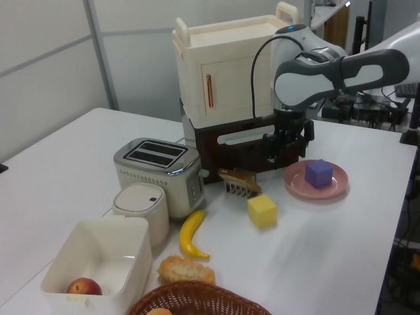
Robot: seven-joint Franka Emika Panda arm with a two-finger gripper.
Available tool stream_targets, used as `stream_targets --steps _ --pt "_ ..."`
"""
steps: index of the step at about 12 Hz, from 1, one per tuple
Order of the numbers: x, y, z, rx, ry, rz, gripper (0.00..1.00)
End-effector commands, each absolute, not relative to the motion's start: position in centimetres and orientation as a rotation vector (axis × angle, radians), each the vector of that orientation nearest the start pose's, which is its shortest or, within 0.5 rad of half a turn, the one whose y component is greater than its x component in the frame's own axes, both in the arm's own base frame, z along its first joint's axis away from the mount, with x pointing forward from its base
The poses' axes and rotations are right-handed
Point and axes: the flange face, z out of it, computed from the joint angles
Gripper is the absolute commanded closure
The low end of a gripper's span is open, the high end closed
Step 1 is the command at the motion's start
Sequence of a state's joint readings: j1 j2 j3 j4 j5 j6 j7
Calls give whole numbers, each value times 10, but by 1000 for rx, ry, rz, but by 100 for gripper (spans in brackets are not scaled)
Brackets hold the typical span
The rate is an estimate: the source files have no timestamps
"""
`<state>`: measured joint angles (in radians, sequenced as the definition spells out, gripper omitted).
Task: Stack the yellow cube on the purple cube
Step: 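Move the gripper down toward the yellow cube, then lower the open gripper around the yellow cube and close it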
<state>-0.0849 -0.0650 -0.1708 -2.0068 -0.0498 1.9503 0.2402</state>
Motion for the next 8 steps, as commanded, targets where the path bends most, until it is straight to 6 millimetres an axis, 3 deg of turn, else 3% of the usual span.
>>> stream_targets --steps 1,6,8 --pt "526 -134 476 -3066 775 -16 0" --pt "568 -98 436 -3028 912 -136 0" --pt "581 -94 413 -2991 1019 -179 0"
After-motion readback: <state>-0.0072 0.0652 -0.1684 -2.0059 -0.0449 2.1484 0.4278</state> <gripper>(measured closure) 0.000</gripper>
